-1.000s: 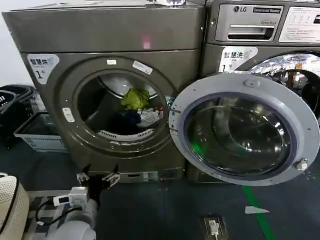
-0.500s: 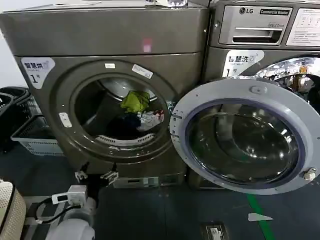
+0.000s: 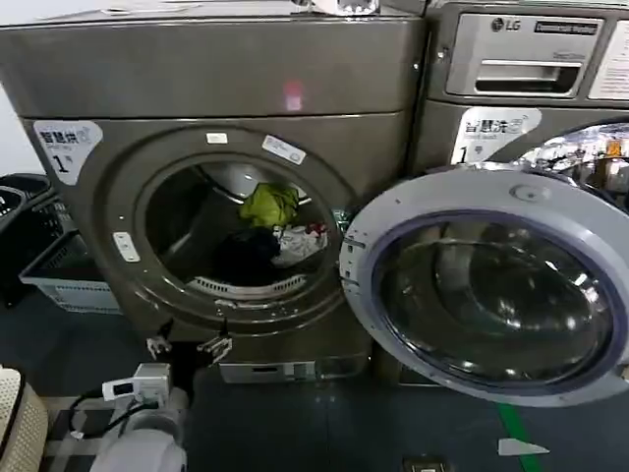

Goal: Grasp the clothes from the dryer.

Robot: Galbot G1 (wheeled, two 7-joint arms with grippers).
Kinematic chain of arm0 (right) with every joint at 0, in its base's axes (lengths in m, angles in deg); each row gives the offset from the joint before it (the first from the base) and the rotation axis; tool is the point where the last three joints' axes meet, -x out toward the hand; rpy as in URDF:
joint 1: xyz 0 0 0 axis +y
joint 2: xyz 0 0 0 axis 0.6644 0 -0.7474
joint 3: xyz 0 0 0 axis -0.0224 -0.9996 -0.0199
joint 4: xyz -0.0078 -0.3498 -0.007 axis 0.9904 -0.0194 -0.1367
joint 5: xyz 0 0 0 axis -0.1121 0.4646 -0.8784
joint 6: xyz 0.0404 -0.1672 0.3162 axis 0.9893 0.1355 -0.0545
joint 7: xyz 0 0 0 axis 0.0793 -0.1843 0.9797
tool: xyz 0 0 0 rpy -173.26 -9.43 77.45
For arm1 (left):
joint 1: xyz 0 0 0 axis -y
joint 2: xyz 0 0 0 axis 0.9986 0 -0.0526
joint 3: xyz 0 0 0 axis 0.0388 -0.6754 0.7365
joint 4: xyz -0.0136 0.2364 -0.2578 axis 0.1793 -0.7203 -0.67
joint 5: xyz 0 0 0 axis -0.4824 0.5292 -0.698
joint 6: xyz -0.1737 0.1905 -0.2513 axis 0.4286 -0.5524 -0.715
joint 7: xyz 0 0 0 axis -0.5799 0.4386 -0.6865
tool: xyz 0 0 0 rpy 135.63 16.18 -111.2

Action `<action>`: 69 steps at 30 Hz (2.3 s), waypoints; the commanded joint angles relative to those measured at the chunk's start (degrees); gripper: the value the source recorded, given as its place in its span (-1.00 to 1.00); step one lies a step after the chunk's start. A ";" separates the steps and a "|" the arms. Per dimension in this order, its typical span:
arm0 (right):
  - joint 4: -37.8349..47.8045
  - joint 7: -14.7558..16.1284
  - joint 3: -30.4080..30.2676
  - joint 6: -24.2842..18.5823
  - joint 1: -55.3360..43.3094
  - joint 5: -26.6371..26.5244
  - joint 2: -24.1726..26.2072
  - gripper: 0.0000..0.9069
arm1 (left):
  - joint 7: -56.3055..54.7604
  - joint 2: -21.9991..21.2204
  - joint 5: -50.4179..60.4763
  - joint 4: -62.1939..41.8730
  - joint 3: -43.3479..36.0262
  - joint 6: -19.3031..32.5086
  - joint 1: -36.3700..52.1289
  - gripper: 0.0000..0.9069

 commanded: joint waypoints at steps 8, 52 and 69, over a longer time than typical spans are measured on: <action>-0.04 -0.03 -0.26 0.07 -0.03 -0.02 0.22 1.00 | 0.05 0.44 -0.26 -0.22 1.77 -2.81 0.53 1.00; 0.00 0.10 0.23 0.00 0.24 -0.10 -0.78 1.00 | 0.41 0.03 -0.34 -0.33 2.91 -2.81 0.04 1.00; -0.20 0.82 -1.30 -1.62 -0.26 1.11 -1.34 1.00 | 0.67 -0.02 0.81 -3.78 3.98 -2.81 6.34 1.00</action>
